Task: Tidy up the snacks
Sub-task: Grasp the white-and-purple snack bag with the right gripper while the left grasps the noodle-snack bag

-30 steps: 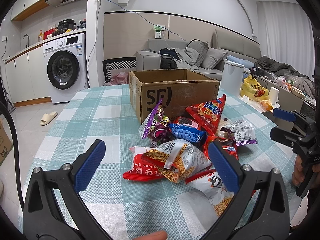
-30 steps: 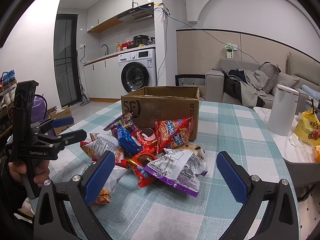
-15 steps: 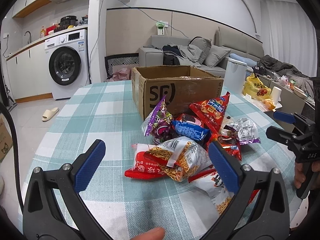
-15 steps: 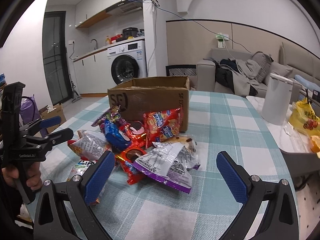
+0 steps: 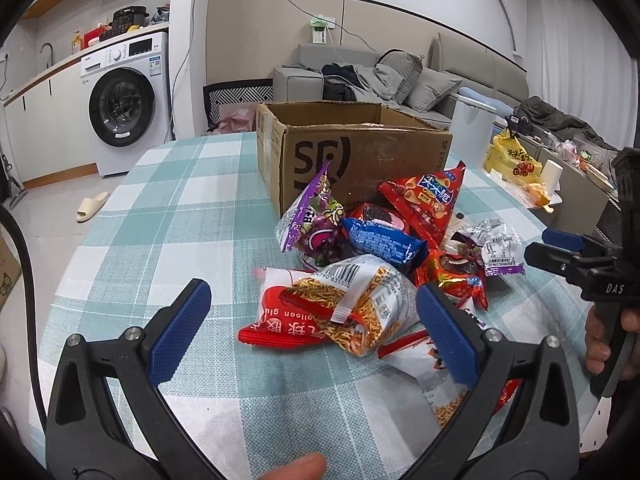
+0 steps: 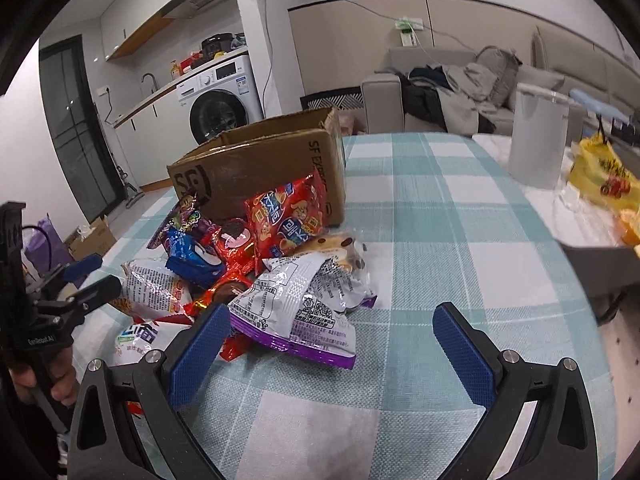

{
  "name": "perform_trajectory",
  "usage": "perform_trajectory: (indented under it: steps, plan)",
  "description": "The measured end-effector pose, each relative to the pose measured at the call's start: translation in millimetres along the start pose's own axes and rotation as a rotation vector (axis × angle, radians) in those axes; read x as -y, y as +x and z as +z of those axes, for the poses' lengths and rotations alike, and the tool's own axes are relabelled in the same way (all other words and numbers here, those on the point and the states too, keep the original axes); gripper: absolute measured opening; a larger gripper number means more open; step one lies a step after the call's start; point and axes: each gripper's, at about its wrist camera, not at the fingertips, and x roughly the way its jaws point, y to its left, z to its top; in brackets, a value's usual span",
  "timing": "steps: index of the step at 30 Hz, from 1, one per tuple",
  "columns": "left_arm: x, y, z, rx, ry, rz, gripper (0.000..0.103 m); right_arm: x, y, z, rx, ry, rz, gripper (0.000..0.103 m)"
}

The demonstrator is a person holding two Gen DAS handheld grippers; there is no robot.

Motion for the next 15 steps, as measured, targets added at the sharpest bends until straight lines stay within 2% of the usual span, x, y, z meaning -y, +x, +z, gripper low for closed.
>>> perform_trajectory:
  steps: [9, 15]
  plan:
    - [5.2, 19.2, 8.6, -0.049, 0.009, -0.055, 0.102, 4.3, 23.8, 4.9, -0.095, 0.091, 0.050, 0.103]
    - [7.9, 31.9, 11.8, -0.081, 0.014, -0.072, 0.102, 1.5, 34.7, 4.6, -0.120, 0.118, 0.090, 0.103]
